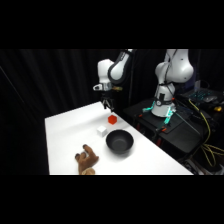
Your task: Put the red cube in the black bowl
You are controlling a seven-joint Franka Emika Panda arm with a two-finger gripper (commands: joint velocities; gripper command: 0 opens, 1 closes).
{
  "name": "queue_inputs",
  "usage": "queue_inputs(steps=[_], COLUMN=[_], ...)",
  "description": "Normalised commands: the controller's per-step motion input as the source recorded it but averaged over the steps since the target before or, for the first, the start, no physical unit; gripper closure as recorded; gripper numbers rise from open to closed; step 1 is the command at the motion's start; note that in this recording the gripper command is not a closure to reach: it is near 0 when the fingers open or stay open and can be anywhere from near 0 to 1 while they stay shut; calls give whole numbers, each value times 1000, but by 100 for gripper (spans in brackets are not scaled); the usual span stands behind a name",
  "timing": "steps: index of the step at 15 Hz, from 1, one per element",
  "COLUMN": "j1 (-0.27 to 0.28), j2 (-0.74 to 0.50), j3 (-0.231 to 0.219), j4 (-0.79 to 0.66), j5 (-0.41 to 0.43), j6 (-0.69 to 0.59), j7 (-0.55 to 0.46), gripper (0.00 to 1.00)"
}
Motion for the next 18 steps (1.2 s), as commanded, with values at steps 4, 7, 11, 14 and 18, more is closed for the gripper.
queue_inputs(steps=[4,7,11,14,18], j1=[-181,-186,-209,-234,-192], j2=[193,272,257,212,183], j3=[147,197,226,206,159], j4=[24,77,95,146,143], j5=[292,201,116,31,-49], j6=[238,236,206,144,119], j7=[-450,-328,-244,-184,-82], gripper=[0,0,0,0,100])
